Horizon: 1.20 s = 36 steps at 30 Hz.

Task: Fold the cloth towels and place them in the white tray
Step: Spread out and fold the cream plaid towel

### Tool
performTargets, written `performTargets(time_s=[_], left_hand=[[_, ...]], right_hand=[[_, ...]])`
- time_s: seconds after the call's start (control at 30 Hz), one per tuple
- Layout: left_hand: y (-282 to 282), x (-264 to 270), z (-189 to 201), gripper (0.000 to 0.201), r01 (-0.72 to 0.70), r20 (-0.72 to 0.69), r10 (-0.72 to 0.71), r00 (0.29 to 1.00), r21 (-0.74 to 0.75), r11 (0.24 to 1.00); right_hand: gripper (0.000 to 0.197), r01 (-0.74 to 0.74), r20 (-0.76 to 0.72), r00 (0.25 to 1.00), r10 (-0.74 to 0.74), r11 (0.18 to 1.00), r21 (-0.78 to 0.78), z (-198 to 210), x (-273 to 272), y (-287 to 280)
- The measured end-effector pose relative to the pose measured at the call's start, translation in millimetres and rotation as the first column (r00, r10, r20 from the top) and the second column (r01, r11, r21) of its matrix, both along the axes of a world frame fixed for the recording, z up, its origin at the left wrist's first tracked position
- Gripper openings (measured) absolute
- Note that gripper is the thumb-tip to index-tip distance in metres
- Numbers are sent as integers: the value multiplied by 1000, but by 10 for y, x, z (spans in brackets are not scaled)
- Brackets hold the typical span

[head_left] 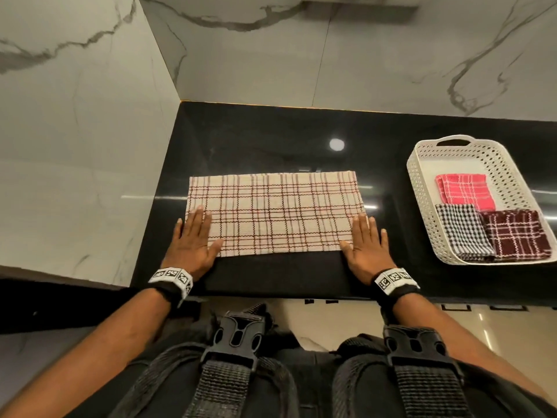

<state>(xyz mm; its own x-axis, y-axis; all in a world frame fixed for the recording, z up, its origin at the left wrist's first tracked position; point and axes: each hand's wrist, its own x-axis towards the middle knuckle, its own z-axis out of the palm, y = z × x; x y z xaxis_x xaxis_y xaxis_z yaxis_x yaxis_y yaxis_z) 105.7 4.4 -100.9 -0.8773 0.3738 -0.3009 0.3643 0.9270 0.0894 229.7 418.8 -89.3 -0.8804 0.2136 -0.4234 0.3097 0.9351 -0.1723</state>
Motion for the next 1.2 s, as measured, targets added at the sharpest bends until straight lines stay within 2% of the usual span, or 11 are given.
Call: performTargets(time_s=[0.13,0.3,0.37,0.47,0.53,0.63,0.73,0.83,0.97,1.07,1.2], left_hand=[[-45,-14,1,79,-1,16,0,1000,22,1000],[-6,-55,130,73,-38,52,33,998,98,994],[75,-129,251,64,-47,9,46,999,162,986],[206,-294,352,53,32,-128,-8,992,188,982],[232,-407,365,50,24,-129,-1,992,172,985],[180,-533,335,44,-36,-120,54,991,147,988],[139,-508,326,25,-24,-211,62,975,181,983],[145,-325,267,16,54,-242,-4,970,199,978],[223,2,231,24,252,-237,-194,952,245,936],[382,170,264,26,394,-238,-337,911,262,881],[613,316,231,24,504,-209,-459,863,327,799]], right_hand=[[74,4,-1,1000,-4,1000,-3,-10,-3,-3],[74,114,38,993,-113,993,-13,121,-123,-147],[68,153,-20,988,-153,988,14,213,-225,-267],[52,135,-153,979,-132,991,13,308,-421,-511],[46,129,-215,967,-133,991,-30,330,-561,-665],[41,159,-211,964,-164,986,-40,302,-836,-794],[48,146,-182,973,-143,989,2,215,-1178,-783],[62,142,-123,983,-139,990,22,187,-1572,-709],[75,85,-80,993,-85,996,-6,203,-2066,-726],[81,1,-53,999,-2,1000,-17,228,-2366,-814],[82,-134,8,991,134,990,-42,284,-2663,-933]])
